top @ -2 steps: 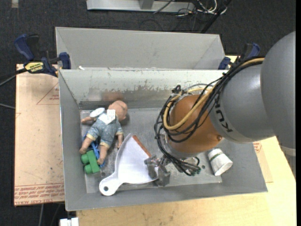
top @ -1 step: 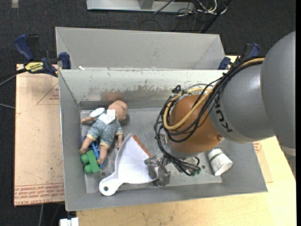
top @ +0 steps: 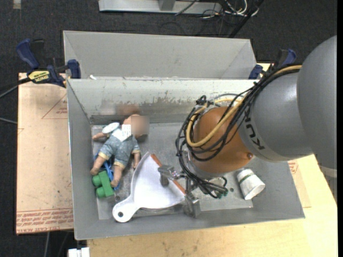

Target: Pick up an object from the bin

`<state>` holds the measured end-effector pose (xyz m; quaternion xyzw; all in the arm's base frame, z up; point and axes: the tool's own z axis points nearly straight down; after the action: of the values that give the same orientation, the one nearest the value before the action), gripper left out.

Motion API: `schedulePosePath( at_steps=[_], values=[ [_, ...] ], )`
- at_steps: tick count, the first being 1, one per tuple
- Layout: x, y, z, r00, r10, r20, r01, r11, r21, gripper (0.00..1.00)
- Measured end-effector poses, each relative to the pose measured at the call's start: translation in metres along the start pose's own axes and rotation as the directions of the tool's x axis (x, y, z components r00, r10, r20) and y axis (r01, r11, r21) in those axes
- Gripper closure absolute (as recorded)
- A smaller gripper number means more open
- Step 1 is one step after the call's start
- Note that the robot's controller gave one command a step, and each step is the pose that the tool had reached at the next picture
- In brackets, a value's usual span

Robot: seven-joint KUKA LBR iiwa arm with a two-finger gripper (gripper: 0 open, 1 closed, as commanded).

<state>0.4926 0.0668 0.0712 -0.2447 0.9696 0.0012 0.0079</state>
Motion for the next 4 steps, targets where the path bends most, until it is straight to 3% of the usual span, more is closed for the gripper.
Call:
schedulePosePath(
  at_steps=[1, 4],
  values=[
    [0.0027, 0.0006, 0.0008, 1.000, 0.000, -0.010, 0.000, 1.000, -0.003, 1.00],
    [0.0027, 0.0006, 0.0008, 1.000, 0.000, -0.010, 0.000, 1.000, -0.003, 1.00]
  ],
)
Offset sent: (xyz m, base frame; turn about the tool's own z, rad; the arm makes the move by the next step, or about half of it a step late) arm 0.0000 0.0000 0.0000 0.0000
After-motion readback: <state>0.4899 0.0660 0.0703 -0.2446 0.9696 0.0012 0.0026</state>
